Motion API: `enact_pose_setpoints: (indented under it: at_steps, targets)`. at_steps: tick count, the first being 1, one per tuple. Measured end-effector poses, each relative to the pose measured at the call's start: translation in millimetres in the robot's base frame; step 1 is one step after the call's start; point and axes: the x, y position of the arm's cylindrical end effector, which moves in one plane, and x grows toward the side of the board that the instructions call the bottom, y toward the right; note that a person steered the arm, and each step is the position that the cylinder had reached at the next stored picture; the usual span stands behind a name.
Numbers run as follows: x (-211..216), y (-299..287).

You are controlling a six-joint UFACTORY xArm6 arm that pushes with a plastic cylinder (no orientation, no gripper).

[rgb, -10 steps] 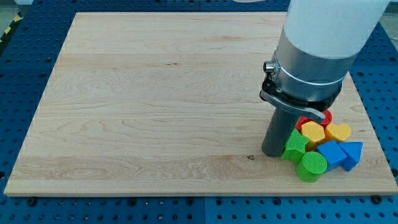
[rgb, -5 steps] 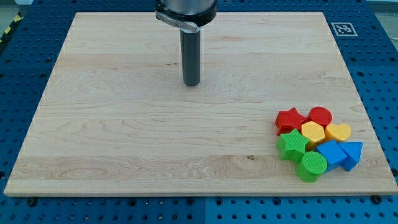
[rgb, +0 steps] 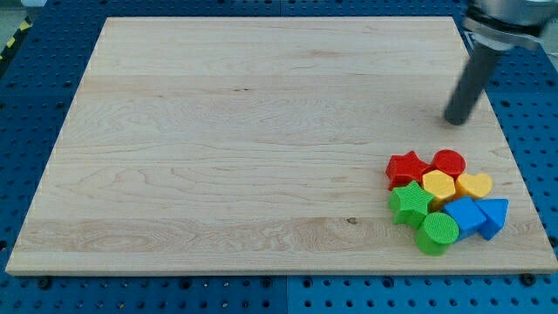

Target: Separate the green blocks from the groups of blocks

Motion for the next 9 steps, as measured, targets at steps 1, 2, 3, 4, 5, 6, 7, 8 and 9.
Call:
enact_pose_setpoints:
  at_steps: [1, 2, 3, 4, 5, 6, 7, 8, 9]
  targets:
    - [57.1, 34.7]
    - [133.3, 51.4]
    - [184.3, 31.4]
    - [183.2, 18.8]
    - [184.1, -5.8]
    - [184.8, -21.6]
    - [184.1, -36.8]
    - [184.2, -58.2]
    - [179.8, -60.4]
